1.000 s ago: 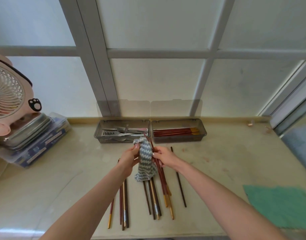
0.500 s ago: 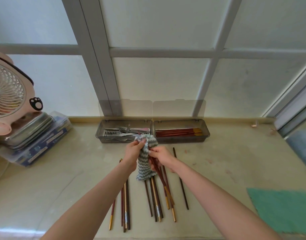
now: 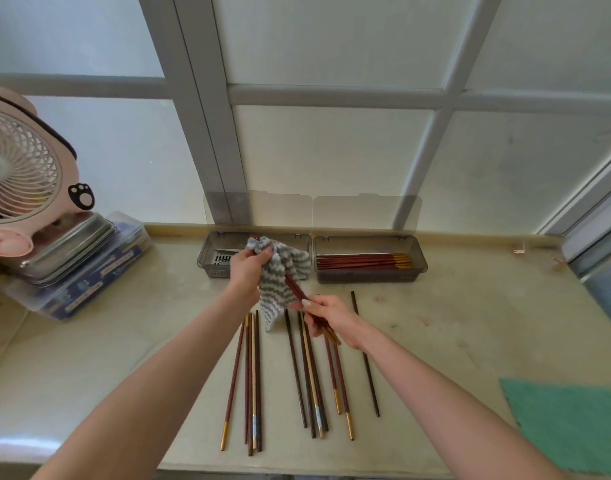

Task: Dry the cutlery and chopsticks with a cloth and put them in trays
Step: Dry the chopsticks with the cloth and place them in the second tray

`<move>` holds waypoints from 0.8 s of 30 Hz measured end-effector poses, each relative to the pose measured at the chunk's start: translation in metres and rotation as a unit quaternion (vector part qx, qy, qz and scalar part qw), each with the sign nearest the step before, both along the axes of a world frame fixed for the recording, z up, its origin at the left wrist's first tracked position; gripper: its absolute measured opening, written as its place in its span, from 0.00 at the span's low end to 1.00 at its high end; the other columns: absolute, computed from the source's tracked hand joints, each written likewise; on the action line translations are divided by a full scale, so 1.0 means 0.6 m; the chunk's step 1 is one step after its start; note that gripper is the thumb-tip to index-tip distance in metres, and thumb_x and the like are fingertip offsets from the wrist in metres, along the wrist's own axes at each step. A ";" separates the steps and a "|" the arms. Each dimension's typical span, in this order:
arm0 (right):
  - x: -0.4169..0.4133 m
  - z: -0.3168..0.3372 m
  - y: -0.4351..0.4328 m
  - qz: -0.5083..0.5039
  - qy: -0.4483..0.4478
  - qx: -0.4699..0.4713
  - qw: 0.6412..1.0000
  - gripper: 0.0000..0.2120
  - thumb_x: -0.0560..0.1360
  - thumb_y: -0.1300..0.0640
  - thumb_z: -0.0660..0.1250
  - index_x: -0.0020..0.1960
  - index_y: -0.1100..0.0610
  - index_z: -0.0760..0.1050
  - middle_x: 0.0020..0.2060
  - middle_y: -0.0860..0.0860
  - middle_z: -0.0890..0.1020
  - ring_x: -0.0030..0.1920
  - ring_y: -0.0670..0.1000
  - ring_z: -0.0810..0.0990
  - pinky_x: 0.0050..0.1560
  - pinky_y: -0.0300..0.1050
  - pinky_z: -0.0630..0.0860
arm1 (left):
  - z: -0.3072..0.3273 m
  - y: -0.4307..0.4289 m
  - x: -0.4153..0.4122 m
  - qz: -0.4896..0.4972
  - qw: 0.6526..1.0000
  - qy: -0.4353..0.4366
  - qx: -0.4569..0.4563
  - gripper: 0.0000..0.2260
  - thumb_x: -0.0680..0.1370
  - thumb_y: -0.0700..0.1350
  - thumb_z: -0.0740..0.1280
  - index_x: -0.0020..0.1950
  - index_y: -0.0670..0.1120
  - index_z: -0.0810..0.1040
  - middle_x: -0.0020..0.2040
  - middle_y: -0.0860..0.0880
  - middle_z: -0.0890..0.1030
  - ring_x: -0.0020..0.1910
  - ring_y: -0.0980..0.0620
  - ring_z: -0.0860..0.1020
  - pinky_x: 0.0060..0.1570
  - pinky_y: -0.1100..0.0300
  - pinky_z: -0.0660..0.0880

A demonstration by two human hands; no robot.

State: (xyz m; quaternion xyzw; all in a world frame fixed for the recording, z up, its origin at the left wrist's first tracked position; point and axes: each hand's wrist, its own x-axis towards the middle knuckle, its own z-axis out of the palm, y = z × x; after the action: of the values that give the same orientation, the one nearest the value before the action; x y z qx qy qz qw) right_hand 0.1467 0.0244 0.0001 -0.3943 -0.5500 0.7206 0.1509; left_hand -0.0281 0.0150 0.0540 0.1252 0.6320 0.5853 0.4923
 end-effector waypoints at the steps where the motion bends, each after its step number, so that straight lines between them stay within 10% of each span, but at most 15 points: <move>1: -0.001 0.000 -0.002 -0.008 0.002 0.012 1.000 0.13 0.81 0.58 0.57 0.56 0.64 0.77 0.29 0.51 0.72 0.26 0.44 0.71 0.28 0.36 0.70 | 0.001 0.002 -0.008 0.003 1.000 0.004 -0.005 0.13 0.76 0.39 0.68 0.58 0.37 0.74 0.45 0.45 0.79 0.42 0.49 0.78 0.35 0.59 0.73; 12: -0.024 0.020 0.004 0.007 0.006 -0.027 1.000 0.14 0.83 0.55 0.54 0.53 0.62 0.75 0.25 0.48 0.63 0.22 0.43 0.58 0.21 0.35 0.54 | 0.010 0.001 -0.025 0.054 0.998 0.035 0.005 0.12 0.75 0.43 0.69 0.55 0.38 0.75 0.45 0.45 0.80 0.42 0.48 0.79 0.39 0.57 0.75; 19: -0.048 0.050 0.023 0.028 -0.012 -0.038 0.999 0.12 0.82 0.54 0.55 0.45 0.60 0.71 0.24 0.48 0.68 0.20 0.43 0.63 0.20 0.34 0.60 | -0.030 -0.037 0.026 -0.054 0.998 0.014 -0.030 0.13 0.75 0.37 0.67 0.58 0.34 0.75 0.42 0.44 0.80 0.41 0.49 0.79 0.43 0.57 0.76; 24: -0.024 0.033 0.023 0.090 -0.058 0.033 0.994 0.14 0.81 0.52 0.58 0.56 0.61 0.74 0.34 0.50 0.77 0.31 0.46 0.75 0.32 0.37 0.74 | -0.013 -0.032 -0.003 0.020 1.000 -0.008 -0.011 0.11 0.74 0.38 0.69 0.55 0.37 0.76 0.41 0.46 0.79 0.38 0.51 0.78 0.34 0.61 0.74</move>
State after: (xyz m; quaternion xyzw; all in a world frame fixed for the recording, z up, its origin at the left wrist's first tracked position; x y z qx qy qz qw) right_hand 0.1324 0.0380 0.0197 -0.3793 -0.6147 0.6884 0.0660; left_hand -0.0298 -0.0044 0.0462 0.1019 0.6371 0.5889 0.4868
